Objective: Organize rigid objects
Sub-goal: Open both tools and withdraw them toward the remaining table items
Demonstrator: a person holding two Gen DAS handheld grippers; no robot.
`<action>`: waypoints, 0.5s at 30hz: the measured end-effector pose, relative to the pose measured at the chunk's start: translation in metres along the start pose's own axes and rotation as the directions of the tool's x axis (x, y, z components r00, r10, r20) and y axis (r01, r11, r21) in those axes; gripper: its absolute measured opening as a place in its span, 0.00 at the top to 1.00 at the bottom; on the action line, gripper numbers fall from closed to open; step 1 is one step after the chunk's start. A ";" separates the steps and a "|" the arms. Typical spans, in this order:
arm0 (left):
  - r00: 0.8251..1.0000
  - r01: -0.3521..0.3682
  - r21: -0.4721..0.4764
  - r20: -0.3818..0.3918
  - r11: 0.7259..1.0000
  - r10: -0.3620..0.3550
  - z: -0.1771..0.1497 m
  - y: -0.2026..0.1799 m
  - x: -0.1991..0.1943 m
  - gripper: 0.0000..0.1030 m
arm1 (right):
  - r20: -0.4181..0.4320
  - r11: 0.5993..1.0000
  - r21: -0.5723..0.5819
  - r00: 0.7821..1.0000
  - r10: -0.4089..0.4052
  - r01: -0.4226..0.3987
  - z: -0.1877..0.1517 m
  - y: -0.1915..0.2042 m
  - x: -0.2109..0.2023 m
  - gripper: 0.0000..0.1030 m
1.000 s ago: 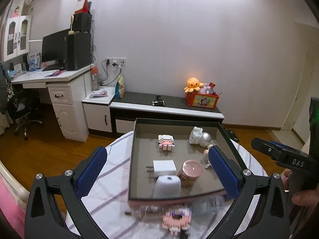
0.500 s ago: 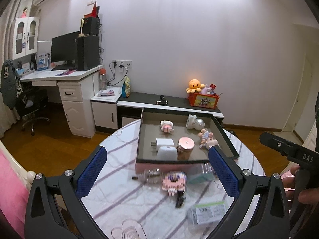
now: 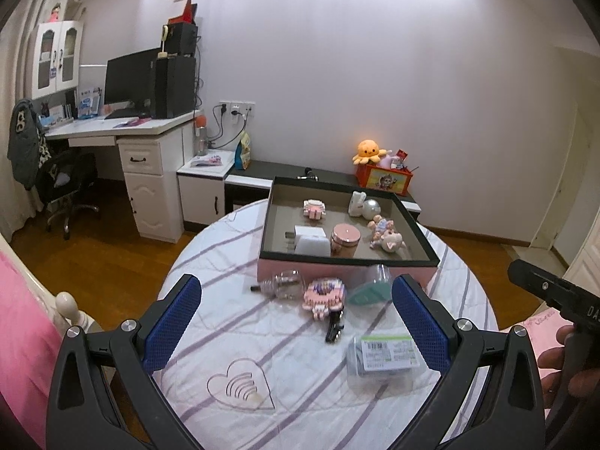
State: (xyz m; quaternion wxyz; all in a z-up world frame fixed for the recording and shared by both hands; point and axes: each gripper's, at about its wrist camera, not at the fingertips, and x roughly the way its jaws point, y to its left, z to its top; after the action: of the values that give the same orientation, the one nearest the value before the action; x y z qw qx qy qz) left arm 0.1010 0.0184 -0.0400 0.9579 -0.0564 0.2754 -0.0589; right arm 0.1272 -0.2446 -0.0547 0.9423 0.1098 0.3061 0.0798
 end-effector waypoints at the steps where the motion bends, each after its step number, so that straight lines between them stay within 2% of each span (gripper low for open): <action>1: 1.000 0.000 -0.001 -0.004 1.000 0.000 -0.002 0.000 0.000 0.00 | -0.005 1.000 0.002 1.000 -0.001 0.001 -0.002 -0.001 0.000 0.00; 10: 1.000 0.001 0.005 -0.022 1.000 -0.001 -0.012 -0.006 0.000 0.00 | -0.019 1.000 -0.004 1.000 -0.001 0.001 -0.010 0.000 -0.004 0.00; 15: 0.998 0.017 0.017 -0.059 1.000 -0.016 -0.023 -0.019 0.010 0.00 | -0.027 1.000 0.010 1.000 -0.012 0.012 -0.013 -0.007 -0.001 0.00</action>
State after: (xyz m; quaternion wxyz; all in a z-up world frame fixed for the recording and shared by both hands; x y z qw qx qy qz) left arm 0.0954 -0.0033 -0.0619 0.9493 -0.0483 0.3025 -0.0710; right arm 0.1191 -0.2495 -0.0656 0.9379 0.1118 0.3201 0.0739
